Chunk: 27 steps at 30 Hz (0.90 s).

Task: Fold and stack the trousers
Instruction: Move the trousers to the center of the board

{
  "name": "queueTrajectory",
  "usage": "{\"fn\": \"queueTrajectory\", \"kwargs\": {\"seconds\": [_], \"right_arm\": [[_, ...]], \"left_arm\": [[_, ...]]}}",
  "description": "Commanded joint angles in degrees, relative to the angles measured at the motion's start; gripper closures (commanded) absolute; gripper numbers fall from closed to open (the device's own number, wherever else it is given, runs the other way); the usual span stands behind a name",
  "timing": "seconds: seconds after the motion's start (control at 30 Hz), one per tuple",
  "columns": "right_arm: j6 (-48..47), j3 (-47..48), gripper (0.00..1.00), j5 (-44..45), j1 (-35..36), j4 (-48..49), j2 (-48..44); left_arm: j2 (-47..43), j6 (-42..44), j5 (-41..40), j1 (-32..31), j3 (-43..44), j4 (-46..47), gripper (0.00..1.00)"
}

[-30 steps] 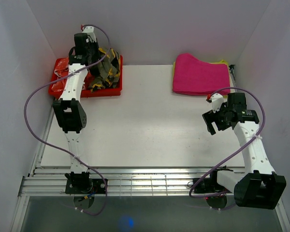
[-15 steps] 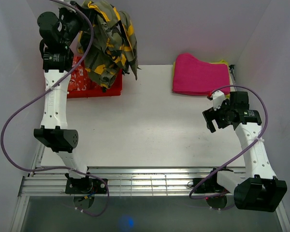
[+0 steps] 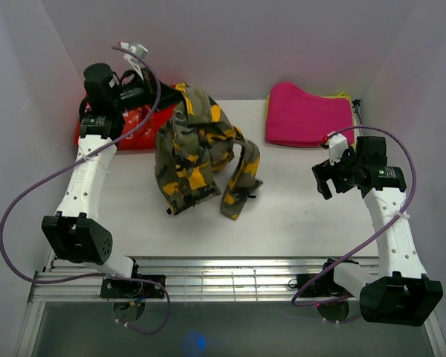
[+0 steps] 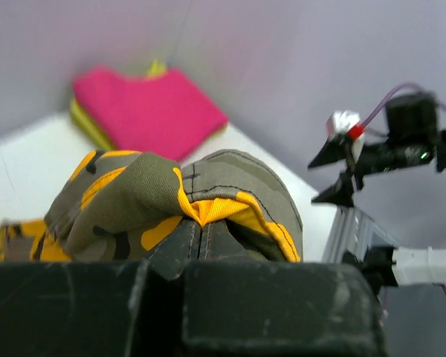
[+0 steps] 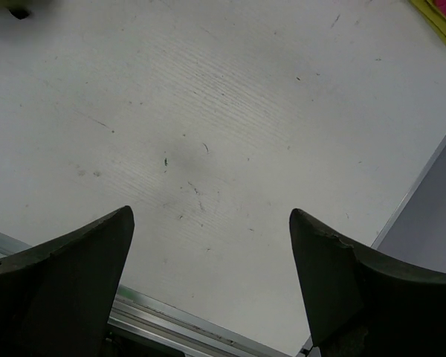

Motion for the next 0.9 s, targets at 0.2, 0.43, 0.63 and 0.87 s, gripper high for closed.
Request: {"fn": "queueTrajectory", "kwargs": {"seconds": [0.2, 0.43, 0.63, 0.87], "right_arm": [[-0.4, 3.5, 0.07, -8.3, -0.2, -4.9, 1.8], [1.5, 0.1, 0.04, -16.9, 9.0, -5.4, 8.3], [10.4, -1.2, 0.03, -6.0, 29.0, 7.5, 26.1], [13.2, 8.5, 0.57, 5.2, 30.1, 12.5, 45.6]], "left_arm": [[-1.6, 12.4, -14.9, -8.7, -17.7, -8.3, 1.00], [10.8, 14.2, -25.9, -6.1, -10.1, -24.4, 1.00], [8.9, 16.0, -23.7, 1.8, -14.2, -29.3, 1.00], [3.6, 21.6, -20.7, 3.6, -18.5, -32.7, 1.00]]}}
